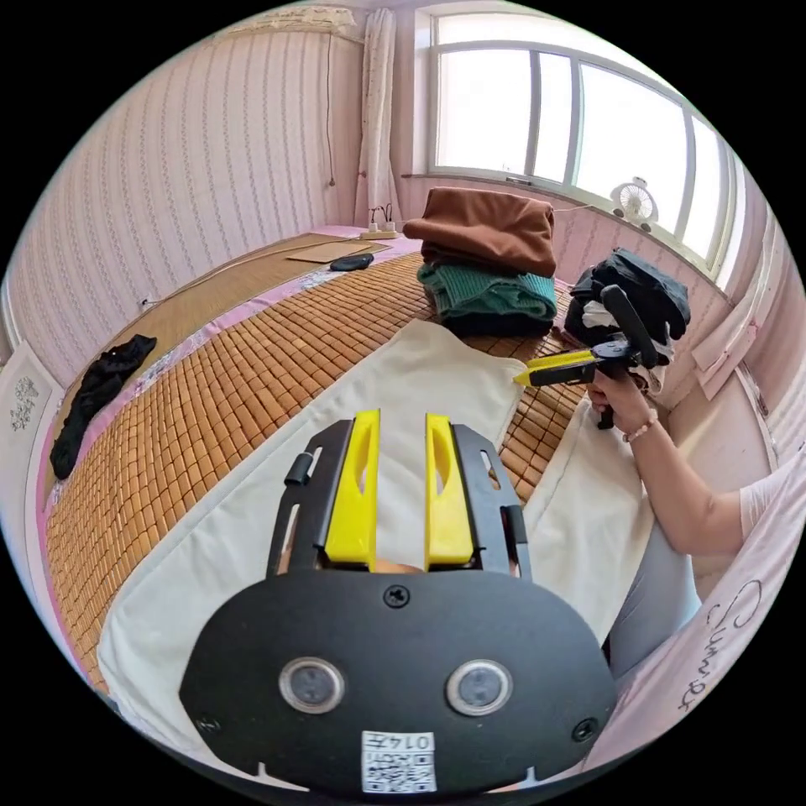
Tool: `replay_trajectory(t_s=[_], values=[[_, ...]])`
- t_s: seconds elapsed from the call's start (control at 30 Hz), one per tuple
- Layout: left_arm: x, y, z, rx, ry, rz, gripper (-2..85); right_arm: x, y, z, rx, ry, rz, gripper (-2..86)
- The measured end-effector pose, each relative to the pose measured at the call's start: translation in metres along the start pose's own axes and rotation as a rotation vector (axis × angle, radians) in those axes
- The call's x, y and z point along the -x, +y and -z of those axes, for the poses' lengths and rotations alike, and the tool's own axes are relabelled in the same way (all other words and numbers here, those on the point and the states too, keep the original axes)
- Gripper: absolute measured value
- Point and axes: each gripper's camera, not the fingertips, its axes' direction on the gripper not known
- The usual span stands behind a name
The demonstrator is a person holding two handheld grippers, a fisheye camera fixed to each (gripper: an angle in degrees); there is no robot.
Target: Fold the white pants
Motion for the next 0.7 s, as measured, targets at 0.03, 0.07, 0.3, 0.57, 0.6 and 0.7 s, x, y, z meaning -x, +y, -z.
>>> replay_trajectory(t_s=[0.03,0.07,0.3,0.57,0.6,0.7], values=[[0.001,-0.026,-0.026,0.006,0.001,0.014,8.2,-0.001,0.001,0.001,-0.006,0.001,0.004,9.5],[0.001,-0.038,-0.038,0.006,0.0,0.023,8.3,-0.003,0.002,0.004,-0.019,0.003,0.006,8.7],[-0.025,-0.155,-0.163,0.1,-0.067,-0.005,10.0,-0.025,0.003,0.017,-0.05,-0.055,-0.011,6.9],[-0.048,-0.189,-0.231,0.266,-0.071,-0.102,2.1,-0.034,0.001,0.022,-0.038,-0.043,0.014,6.1],[-0.05,-0.195,-0.231,0.268,-0.086,-0.108,0.8,-0.036,0.001,0.024,-0.046,-0.046,0.014,6.0],[-0.056,-0.208,-0.224,0.18,-0.112,-0.101,0.2,-0.04,0.003,0.033,-0.084,-0.018,0.018,5.8]])
